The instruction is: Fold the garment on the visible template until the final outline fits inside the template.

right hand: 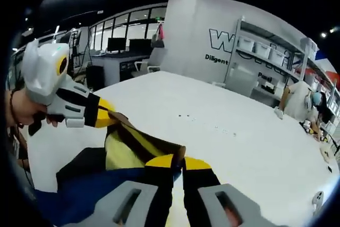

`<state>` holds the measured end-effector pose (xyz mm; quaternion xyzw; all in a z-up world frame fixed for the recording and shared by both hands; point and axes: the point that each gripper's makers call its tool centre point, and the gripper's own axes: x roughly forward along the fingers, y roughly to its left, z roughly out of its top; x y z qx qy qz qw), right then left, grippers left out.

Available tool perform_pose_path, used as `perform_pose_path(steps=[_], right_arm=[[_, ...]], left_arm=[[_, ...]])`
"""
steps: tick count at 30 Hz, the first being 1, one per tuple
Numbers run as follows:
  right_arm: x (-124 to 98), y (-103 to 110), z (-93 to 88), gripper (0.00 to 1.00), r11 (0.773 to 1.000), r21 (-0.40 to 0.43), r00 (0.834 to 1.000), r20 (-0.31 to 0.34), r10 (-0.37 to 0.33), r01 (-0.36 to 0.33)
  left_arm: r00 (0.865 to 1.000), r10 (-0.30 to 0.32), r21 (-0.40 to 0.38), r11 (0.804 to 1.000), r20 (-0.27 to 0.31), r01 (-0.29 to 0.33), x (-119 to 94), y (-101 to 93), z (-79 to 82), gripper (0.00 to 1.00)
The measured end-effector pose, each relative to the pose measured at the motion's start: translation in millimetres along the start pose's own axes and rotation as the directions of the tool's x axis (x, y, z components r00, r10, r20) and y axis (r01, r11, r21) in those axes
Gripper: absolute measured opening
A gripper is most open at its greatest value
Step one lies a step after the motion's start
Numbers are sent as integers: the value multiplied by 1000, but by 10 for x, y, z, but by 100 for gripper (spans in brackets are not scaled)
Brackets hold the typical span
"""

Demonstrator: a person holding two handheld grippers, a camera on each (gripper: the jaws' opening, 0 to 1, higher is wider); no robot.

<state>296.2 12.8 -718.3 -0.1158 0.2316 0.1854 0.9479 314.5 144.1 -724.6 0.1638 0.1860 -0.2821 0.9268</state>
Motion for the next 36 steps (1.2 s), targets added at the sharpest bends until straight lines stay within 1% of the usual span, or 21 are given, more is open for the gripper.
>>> perform_pose_path(steps=[1,3,7,10,12,13,14,15,18,19,20,21,23,25,26,29,30,32,33,34,36], right_arm=[[16,-5,2,0,1000,1,1000,-1,0,0],[92,-45,0,0,1000,10,1000,-8,-9,9],[170,-27,-15,0,1000,9,1000,-12,12,-12],[257,-45,-23,0,999,-47,1000,-21,12,-13],[333,-65,-25,0,998,-63,1000,-25,13,-15],[387,-88,-32,0,997,-73,1000,-25,16,-18],[465,-106,-47,0,996,-80,999,-25,32,-34],[527,-127,-72,0,997,-64,999,-32,41,-43],[612,-158,-91,0,998,-45,998,-49,38,-40],[641,-157,-100,0,998,-49,998,-53,42,-44],[680,-156,-126,0,997,-61,996,-69,47,-52],[692,-159,-133,0,996,-66,996,-74,47,-52],[765,-211,-184,0,997,-59,995,-93,45,-51],[793,-240,-241,0,999,4,993,-109,44,-44],[831,-276,-272,0,999,1,992,-120,43,-43],[868,-307,-333,0,998,-46,988,-146,44,-51],[883,-317,-343,0,997,-48,988,-148,46,-54],[927,-354,-359,0,997,-48,988,-146,55,-63],[954,-368,-373,0,997,-47,987,-151,58,-65],[971,-371,-387,0,996,-60,985,-160,59,-70],[1008,-365,-396,0,988,-120,983,-172,72,-93]], left_arm=[[1000,0,4,1000,-11,0,33,10,-11,5],[1000,6,47,999,-21,-5,99,20,-19,5],[999,15,48,999,-37,-13,187,93,-42,5],[999,12,49,999,-43,-10,259,137,-69,5],[998,-1,139,990,-65,10,314,158,-87,5],[997,-15,206,978,-77,30,363,174,-91,5],[996,-15,206,978,-83,32,380,188,-94,5],[996,-20,192,981,-87,37,411,211,-99,5],[995,-39,187,981,-93,56,484,231,-123,5],[992,-34,228,972,-118,60,518,247,-170,5],[991,-29,277,959,-128,63,540,256,-184,5],[991,-30,292,954,-128,67,556,246,-188,5],[989,-38,291,953,-141,79,628,195,-254,5],[986,-40,289,953,-165,87,693,176,-328,5],[984,-44,291,952,-174,95,726,147,-357,5],[982,-48,313,944,-183,105,798,110,-391,5],[981,-48,306,946,-186,105,825,114,-400,5],[980,-40,249,964,-196,90,880,142,-435,5],[979,-41,196,977,-198,80,910,149,-456,5],[978,-44,164,983,-202,79,934,148,-472,5],[976,-36,162,984,-213,72,1006,182,-504,5]])
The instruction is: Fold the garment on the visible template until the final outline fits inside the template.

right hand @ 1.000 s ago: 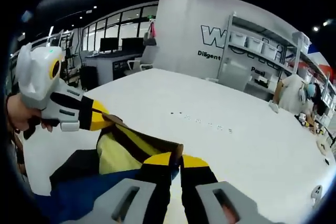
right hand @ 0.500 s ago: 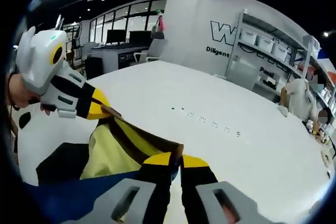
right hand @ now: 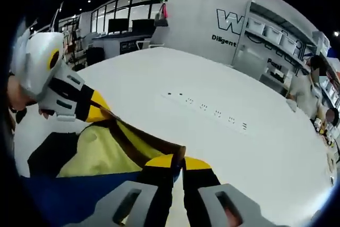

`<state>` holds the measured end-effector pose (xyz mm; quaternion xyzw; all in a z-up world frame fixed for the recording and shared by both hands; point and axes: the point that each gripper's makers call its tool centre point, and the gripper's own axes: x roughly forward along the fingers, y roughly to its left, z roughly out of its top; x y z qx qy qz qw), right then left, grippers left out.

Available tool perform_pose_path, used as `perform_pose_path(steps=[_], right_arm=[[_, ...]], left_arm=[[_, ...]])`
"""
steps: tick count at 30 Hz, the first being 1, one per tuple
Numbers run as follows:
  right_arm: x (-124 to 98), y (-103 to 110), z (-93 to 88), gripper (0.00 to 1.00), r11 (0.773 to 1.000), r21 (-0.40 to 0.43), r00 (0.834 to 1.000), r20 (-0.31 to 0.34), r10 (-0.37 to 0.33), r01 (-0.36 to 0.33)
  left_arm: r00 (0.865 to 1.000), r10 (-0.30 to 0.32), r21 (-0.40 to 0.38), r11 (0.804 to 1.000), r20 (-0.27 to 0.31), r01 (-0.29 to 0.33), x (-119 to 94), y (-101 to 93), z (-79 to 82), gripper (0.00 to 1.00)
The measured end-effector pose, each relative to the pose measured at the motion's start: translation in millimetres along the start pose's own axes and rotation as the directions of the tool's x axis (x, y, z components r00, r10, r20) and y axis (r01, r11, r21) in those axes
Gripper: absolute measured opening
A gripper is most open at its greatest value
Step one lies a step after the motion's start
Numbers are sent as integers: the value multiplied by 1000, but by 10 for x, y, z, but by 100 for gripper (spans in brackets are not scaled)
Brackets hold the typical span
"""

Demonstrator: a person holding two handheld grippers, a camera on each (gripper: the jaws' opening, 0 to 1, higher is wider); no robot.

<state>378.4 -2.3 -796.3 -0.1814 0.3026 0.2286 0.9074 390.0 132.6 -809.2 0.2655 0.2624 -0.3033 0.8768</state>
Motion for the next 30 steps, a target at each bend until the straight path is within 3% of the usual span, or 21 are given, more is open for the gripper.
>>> perform_pose_path(steps=[5,9,17,19,21,24,30], right_arm=[[87,-29,-7,0,998,-57,999,-31,13,-14],[188,-37,-77,0,992,-124,996,-82,29,-39],[320,-57,-192,0,996,-70,989,-142,36,-47],[348,-59,-233,0,995,-90,986,-163,29,-45],[366,-68,-256,0,995,-93,985,-171,30,-46],[363,-117,-283,0,996,-80,984,-176,19,-34],[356,-120,-315,0,998,-53,984,-175,24,-33]], left_arm=[[1000,7,-4,1000,-21,-7,80,-15,-29,5],[999,-2,-82,997,-51,-2,151,-37,-112,5],[997,-19,-111,994,-70,11,189,-48,-126,6],[998,-21,-69,997,-62,17,201,-53,-77,7],[999,1,-112,994,-52,-7,210,14,-68,10],[998,12,-248,968,-56,-26,213,74,-126,15],[999,-20,-268,963,-51,6,224,33,-172,12]])
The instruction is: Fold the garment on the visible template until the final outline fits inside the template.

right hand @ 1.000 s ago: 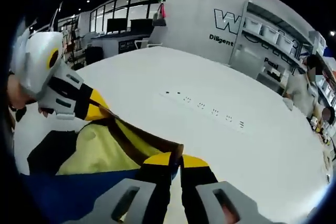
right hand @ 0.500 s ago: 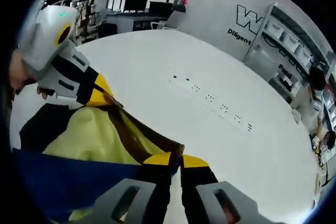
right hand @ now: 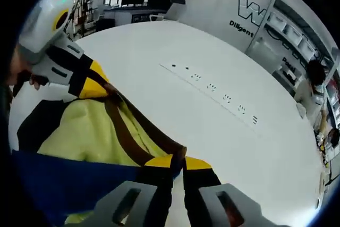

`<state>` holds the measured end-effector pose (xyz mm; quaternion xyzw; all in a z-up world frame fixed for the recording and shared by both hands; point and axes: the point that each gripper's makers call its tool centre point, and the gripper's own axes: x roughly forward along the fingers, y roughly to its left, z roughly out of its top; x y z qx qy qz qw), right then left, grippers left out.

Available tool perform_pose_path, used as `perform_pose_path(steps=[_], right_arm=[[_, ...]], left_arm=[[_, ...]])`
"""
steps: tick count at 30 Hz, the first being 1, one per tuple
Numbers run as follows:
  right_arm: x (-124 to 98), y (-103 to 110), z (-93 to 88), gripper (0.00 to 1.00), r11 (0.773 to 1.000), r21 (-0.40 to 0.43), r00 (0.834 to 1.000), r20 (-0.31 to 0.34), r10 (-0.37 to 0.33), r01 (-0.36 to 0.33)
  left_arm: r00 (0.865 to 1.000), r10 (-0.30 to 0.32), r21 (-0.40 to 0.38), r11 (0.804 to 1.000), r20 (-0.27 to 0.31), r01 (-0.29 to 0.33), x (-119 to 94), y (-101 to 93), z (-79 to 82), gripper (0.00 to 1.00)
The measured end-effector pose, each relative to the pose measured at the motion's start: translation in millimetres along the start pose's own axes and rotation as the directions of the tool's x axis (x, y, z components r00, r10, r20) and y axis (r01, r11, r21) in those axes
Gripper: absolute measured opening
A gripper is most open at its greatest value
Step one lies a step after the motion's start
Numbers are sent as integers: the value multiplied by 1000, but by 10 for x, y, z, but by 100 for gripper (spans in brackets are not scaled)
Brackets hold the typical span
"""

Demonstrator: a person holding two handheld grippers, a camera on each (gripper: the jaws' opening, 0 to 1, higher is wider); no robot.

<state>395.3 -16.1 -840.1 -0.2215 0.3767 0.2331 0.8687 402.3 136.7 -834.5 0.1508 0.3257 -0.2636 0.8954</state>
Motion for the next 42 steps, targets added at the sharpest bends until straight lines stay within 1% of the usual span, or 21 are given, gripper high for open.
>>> perform_pose_path(steps=[3,6,8,11,13,15,16,17,18,23,24,25,26,27,29,30,32,38,40,41,42], right_arm=[[7,-10,-7,0,1000,20,1000,0,-4,4],[-5,-12,-1,0,1000,5,1000,5,-1,1],[-13,-10,1,0,1000,-4,1000,9,3,-3],[-7,-28,-18,0,1000,3,1000,17,10,-10],[6,-45,-41,0,1000,25,1000,17,8,-8],[11,-41,-54,0,999,45,1000,16,9,-9],[12,-39,-56,0,999,50,1000,16,8,-9],[17,-35,-57,0,998,56,1000,14,7,-8],[24,-33,-55,0,999,53,1000,11,7,-7],[28,-40,-55,3,1000,6,1000,-8,-2,2],[-14,-158,-14,10,997,20,997,1,-71,71],[-56,-253,153,17,993,26,990,86,-114,112],[-77,-259,219,21,995,19,988,118,-101,99],[-90,-272,184,22,996,21,993,82,-90,89],[-146,-349,188,19,993,21,990,82,-118,116],[-159,-368,197,19,993,32,988,92,-121,118],[-192,-379,186,20,990,85,988,97,-123,115],[-289,-327,174,23,978,199,988,124,-92,67],[-335,-290,171,23,975,217,988,127,-82,53],[-392,-317,182,21,970,230,984,135,-115,82],[-437,-365,240,20,970,213,974,168,-150,113]], left_arm=[[1000,-2,-7,1000,11,2,13,-1,33,8],[999,-9,-35,999,35,10,36,16,98,6],[999,-8,-62,998,45,11,30,23,131,6],[996,-6,-147,989,86,18,36,40,200,6],[996,-4,-184,983,84,20,59,51,184,6],[998,2,-193,981,68,12,81,52,141,6],[998,2,-189,982,62,10,88,46,126,6],[1000,7,-147,989,29,-3,105,40,55,6],[1000,6,-137,991,24,-3,112,29,41,6],[999,5,-136,991,33,-1,102,33,58,7],[999,7,-125,992,45,-1,98,44,82,10],[998,-11,-61,998,55,14,91,44,112,13],[998,8,22,1000,54,-10,56,104,127,17],[998,16,30,999,58,-18,20,128,137,19],[996,-13,21,1000,83,11,-49,125,164,21],[997,-8,21,1000,83,6,-71,153,159,20],[997,-11,18,1000,73,10,-153,159,128,23],[996,-54,0,999,64,54,-397,122,11,25],[996,-54,-4,998,77,55,-482,128,5,22],[996,-49,-2,999,80,50,-524,137,7,22],[996,-43,6,999,82,43,-555,146,16,22]])
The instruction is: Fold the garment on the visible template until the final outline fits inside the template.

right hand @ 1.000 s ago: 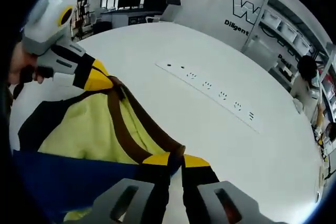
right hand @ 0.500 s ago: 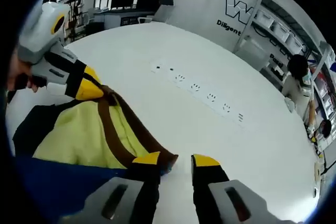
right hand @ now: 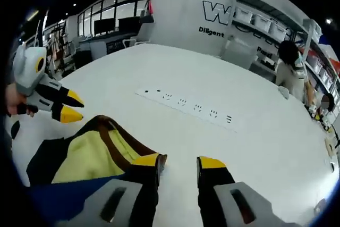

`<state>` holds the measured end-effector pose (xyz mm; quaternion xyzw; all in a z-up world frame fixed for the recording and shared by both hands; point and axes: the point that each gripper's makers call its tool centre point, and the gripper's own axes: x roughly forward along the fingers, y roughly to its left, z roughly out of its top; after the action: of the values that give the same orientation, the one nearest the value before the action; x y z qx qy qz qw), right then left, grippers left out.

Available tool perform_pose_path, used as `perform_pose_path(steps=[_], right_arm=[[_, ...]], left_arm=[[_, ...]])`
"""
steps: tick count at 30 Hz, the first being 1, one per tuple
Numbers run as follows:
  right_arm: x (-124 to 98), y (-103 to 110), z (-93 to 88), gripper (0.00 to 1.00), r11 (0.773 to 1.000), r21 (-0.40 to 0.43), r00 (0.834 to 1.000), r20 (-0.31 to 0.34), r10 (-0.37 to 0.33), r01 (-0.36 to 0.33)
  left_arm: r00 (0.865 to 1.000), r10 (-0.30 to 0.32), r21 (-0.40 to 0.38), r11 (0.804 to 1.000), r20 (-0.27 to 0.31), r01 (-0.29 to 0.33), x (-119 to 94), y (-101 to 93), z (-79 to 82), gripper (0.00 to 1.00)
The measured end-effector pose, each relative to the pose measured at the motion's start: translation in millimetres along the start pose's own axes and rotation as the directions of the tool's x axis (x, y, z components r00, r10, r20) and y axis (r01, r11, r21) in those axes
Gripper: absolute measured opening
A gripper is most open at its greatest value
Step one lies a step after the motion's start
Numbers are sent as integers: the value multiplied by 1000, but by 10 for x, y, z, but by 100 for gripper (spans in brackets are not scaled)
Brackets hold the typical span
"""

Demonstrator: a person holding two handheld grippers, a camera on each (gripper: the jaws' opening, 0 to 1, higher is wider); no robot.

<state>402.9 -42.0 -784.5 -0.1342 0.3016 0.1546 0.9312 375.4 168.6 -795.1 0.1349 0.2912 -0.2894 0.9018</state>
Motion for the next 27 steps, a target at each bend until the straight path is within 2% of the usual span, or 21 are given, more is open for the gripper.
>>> perform_pose_path(steps=[3,6,9,12,15,17,22,27], right_arm=[[-43,47,27,21,1000,-17,1000,2,18,-18],[-113,122,48,20,999,29,999,17,42,-43],[-186,212,83,22,998,28,997,45,61,-63],[-242,267,91,25,998,13,997,48,58,-58],[-305,340,88,26,997,47,996,57,62,-65],[-344,366,74,25,997,50,997,58,55,-58],[-405,449,27,29,998,18,997,61,55,-56],[-491,557,9,29,997,17,995,65,72,-73]], left_arm=[[1000,-11,-5,1000,18,11,-68,2,56,23],[999,-28,-26,999,39,29,-139,-37,110,23],[998,-50,-42,998,42,51,-191,-102,111,23],[996,-60,-62,996,67,64,-259,-186,127,21],[996,-63,-52,996,66,67,-302,-237,96,20],[989,-87,-62,994,116,94,-341,-302,147,20],[991,-84,-43,995,102,88,-422,-331,70,22],[992,-84,-33,996,89,88,-511,-333,-27,22]])
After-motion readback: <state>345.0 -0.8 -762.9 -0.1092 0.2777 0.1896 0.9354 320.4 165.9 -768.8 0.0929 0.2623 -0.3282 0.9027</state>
